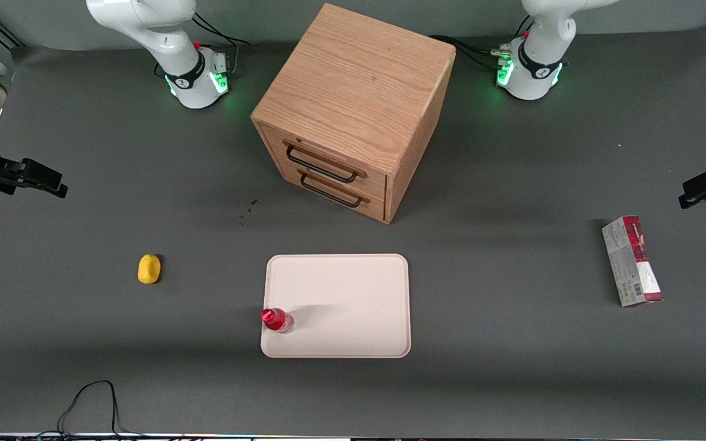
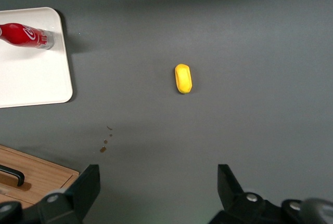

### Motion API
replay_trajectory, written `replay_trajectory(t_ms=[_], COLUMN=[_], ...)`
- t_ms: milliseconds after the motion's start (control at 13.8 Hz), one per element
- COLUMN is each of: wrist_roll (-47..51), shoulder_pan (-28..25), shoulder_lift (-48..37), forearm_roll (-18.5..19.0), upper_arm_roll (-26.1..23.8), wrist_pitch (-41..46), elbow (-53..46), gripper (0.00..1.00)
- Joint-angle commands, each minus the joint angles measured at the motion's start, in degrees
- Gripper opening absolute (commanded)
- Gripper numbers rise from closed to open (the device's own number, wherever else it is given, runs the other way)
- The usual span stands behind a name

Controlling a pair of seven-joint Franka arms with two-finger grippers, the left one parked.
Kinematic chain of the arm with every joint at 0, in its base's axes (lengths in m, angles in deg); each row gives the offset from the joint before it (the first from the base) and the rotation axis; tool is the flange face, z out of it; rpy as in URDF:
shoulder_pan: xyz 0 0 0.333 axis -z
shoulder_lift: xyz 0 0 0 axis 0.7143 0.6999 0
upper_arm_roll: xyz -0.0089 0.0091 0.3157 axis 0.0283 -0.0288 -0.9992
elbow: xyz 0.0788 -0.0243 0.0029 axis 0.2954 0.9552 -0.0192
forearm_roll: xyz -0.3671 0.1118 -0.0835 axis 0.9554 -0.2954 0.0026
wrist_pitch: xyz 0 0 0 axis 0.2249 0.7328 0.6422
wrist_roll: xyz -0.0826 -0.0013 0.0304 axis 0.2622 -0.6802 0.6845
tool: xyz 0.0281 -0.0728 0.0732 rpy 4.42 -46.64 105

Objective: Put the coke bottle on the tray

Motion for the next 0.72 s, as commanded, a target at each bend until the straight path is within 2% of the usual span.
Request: replay_trajectory(t_ms=[0,651], wrist_roll=[-1.7,-1.5], shoulder_pan=[-0.2,-0.6], shoulder_lift=[-1.2,-1.3], forearm_roll=[-0.8,-0.3], upper_arm_roll=[0.7,1.8], wrist_pitch=[-0.1,0.1], elbow=[0.9,0.8], gripper=[1.00,1.00])
